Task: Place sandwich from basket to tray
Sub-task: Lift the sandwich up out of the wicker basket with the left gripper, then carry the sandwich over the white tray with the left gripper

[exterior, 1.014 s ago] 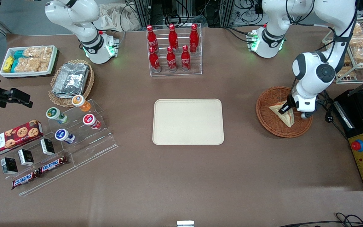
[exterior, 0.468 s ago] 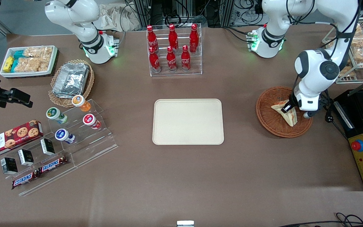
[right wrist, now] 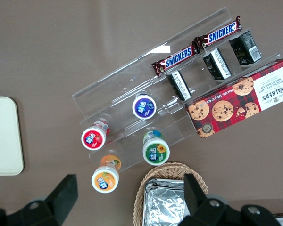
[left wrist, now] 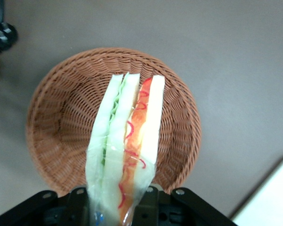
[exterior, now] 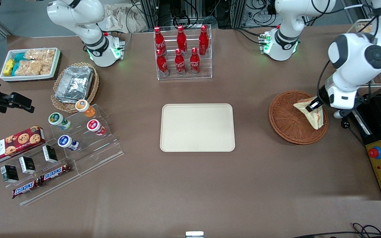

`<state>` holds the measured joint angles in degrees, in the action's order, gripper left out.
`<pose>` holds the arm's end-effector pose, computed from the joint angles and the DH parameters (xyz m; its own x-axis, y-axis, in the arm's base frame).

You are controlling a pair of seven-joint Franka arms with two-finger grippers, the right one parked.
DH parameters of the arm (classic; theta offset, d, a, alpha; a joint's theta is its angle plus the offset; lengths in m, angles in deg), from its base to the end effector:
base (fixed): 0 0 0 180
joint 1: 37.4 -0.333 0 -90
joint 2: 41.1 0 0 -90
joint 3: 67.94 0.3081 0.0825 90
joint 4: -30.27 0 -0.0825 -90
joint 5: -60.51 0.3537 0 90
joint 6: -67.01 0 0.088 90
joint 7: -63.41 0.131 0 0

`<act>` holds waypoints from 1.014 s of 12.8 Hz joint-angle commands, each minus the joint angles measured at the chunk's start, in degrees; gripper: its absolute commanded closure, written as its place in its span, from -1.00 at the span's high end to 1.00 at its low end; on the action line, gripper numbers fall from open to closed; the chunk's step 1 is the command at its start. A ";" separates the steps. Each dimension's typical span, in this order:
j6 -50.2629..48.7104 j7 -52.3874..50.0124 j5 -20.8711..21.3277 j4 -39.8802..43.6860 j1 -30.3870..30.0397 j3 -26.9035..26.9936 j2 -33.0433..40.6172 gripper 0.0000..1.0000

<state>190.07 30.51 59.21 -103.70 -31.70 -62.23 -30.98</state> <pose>0.4530 -0.0010 0.3897 0.8333 0.5518 -0.0323 0.5526 -0.8332 0.0223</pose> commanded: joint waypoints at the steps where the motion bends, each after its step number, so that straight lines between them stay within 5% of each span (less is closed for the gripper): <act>1: -17.62 1.44 1.82 16.31 0.19 -1.06 -1.41 -1.00; 6: -32.00 1.35 1.83 31.91 0.10 -11.32 -2.38 -1.00; 13: -30.18 -8.04 1.65 39.12 0.02 -28.90 -11.15 -1.00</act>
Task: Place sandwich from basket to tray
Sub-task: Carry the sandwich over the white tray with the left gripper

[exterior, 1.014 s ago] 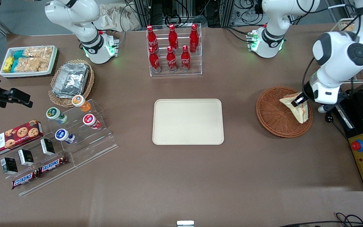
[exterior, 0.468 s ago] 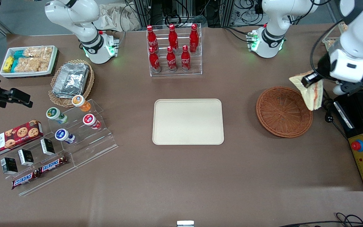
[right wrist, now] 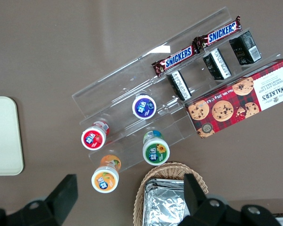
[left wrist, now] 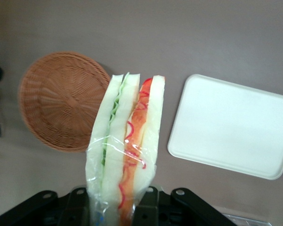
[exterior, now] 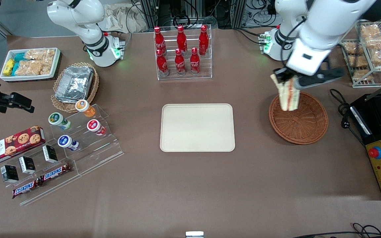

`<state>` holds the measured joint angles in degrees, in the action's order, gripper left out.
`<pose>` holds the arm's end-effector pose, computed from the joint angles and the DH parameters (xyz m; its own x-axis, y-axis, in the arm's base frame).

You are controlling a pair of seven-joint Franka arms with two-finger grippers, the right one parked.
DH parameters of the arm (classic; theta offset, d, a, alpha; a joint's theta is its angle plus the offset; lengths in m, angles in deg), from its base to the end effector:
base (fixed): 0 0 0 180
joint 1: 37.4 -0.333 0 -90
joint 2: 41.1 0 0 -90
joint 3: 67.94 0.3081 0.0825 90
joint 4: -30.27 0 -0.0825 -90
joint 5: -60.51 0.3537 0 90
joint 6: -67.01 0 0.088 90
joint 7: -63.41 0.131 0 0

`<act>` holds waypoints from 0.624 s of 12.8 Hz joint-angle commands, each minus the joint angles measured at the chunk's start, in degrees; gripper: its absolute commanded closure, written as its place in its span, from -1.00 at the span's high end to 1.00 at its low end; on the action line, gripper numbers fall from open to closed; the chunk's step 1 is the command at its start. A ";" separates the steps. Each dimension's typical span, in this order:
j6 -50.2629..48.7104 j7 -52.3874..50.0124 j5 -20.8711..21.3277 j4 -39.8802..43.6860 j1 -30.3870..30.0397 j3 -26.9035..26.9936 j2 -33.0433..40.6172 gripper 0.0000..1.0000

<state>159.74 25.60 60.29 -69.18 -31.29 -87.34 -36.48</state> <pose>0.4495 -0.2213 0.5627 0.9764 0.2152 -0.0185 0.2142 -0.9758 -0.0434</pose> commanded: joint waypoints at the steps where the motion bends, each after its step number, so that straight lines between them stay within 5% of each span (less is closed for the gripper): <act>1: 3.04 -4.45 0.83 4.35 -0.40 -5.98 -7.76 -1.00; 8: 22.73 -7.53 7.77 -4.16 1.53 -10.22 -19.27 -1.00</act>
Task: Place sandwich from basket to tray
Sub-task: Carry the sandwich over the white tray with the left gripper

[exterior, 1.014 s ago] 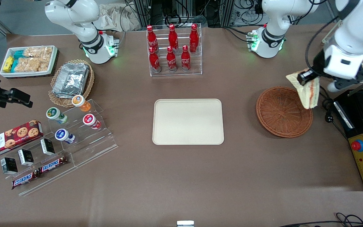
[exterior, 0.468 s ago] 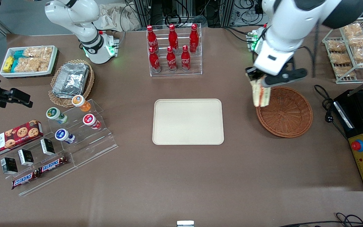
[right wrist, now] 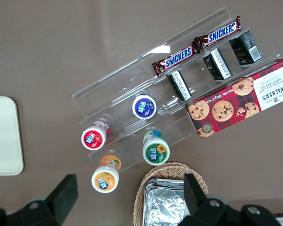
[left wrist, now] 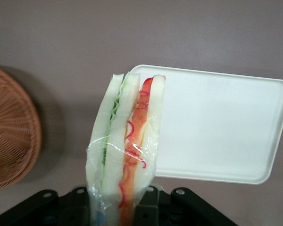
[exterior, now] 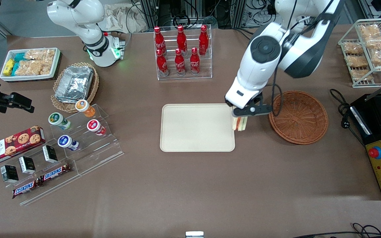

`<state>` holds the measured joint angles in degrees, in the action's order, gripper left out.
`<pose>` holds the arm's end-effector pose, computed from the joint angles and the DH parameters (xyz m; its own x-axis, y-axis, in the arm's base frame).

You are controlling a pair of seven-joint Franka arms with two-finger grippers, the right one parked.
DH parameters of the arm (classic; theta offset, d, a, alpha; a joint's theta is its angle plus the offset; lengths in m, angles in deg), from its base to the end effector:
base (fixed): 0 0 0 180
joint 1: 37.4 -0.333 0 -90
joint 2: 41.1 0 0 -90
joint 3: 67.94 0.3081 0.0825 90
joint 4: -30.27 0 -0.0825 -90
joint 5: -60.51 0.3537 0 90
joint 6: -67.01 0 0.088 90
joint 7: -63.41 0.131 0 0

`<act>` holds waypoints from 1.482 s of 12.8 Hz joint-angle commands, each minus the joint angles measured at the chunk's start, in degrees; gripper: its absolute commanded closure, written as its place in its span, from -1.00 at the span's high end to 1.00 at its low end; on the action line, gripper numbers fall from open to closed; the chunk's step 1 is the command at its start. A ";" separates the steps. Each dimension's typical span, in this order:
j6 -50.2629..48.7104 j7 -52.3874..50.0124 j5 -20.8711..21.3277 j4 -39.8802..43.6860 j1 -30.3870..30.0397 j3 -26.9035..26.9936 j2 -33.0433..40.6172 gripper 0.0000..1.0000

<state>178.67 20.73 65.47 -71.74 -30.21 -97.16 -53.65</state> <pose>0.4826 -0.3269 0.4234 0.9958 0.0853 -0.0336 0.0856 -0.9963 0.0051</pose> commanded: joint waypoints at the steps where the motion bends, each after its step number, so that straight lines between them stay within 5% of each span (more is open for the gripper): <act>1: 6.01 -3.72 4.51 -2.22 0.46 -0.41 -4.13 -1.00; 7: 12.00 -10.76 18.13 -2.22 5.02 -0.23 -16.08 -1.00; 17: 17.80 -13.48 22.90 -1.78 5.56 -0.06 -23.92 -0.98; 18: 17.80 -13.31 22.98 -1.78 5.56 0.03 -24.01 -0.34; 19: 17.80 -13.13 23.25 -1.87 5.56 0.03 -24.10 0.54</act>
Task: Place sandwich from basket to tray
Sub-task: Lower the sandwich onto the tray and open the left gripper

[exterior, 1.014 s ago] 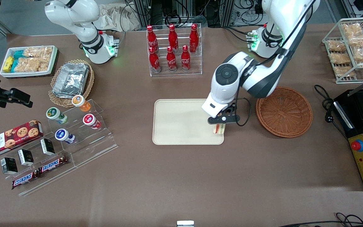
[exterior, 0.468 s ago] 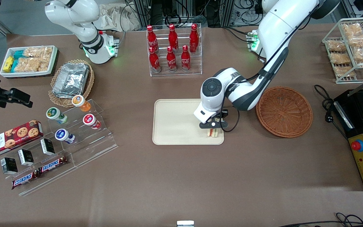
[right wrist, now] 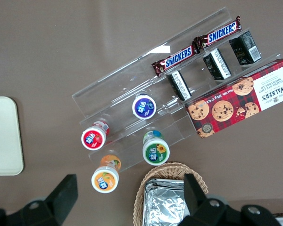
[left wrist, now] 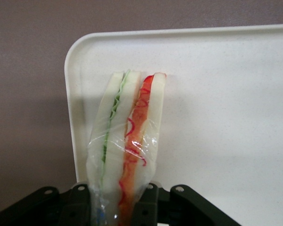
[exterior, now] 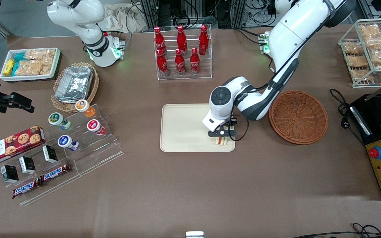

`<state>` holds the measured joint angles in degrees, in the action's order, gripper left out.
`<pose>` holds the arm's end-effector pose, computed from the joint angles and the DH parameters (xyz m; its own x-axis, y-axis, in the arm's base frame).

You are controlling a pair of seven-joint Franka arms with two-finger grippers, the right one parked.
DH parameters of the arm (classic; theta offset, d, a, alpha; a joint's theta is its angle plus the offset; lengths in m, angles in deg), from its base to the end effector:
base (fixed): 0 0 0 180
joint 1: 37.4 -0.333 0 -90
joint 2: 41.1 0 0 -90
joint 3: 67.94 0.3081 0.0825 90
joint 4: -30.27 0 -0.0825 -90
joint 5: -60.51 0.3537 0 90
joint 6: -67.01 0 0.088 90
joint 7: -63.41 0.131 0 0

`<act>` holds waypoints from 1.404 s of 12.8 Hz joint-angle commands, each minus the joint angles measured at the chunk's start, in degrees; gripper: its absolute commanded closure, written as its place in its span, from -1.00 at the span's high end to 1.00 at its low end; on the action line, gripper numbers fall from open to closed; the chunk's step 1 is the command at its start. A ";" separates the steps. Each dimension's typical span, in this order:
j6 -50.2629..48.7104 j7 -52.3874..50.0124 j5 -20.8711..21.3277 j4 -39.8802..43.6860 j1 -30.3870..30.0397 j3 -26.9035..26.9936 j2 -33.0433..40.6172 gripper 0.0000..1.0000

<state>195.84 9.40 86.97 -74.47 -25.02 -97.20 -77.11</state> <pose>0.4771 -0.3766 0.2063 0.9991 -0.0284 -0.0323 -0.0315 -0.9944 -0.1009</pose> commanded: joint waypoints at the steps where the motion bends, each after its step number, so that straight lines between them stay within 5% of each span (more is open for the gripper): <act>1: 0.64 -2.06 3.05 0.77 0.37 0.08 -0.64 1.00; 9: 0.02 -2.41 2.01 1.38 -0.16 -0.10 2.16 1.00; 18: -19.37 -10.31 -18.27 15.60 -4.81 0.16 19.30 1.00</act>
<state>181.43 1.77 72.11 -60.84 -28.90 -97.08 -61.89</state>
